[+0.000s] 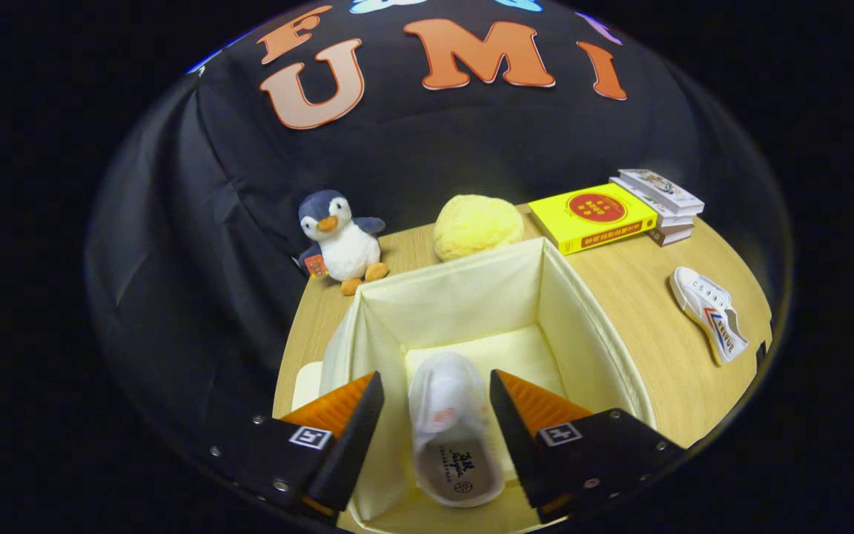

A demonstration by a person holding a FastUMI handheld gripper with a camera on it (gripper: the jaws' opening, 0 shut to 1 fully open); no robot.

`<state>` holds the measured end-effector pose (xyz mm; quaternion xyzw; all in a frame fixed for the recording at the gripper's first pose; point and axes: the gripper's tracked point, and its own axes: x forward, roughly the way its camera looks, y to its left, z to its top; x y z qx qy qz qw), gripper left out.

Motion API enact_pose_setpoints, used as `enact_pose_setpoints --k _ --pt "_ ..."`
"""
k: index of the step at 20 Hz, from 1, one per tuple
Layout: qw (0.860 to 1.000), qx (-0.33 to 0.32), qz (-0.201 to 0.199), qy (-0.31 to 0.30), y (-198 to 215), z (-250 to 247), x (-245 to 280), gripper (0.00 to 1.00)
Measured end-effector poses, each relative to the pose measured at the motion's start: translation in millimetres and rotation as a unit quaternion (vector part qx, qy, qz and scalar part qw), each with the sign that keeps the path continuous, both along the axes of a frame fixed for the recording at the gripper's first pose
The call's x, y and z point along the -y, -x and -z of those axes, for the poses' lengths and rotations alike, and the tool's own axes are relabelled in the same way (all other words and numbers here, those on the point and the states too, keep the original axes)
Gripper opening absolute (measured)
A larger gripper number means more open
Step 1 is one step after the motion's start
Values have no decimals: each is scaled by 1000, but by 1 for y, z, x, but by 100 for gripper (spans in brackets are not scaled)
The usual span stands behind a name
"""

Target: Open the storage box then place both shoes into the box .Put the left shoe in first, then the right shoe, with the right side of both shoes facing outward in a uniform manner.

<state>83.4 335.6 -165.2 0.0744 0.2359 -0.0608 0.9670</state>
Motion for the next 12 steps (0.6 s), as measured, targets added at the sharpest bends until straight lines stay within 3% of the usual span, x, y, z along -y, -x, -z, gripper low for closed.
enact_pose_setpoints --k 1,2,7,12 --pt "1000 4 -8 6 1 -7 0 97" --pt "1000 8 -14 9 3 -11 0 98" --pt "999 45 -14 19 15 -33 36 99" --pt "997 69 14 38 30 -49 112 99"
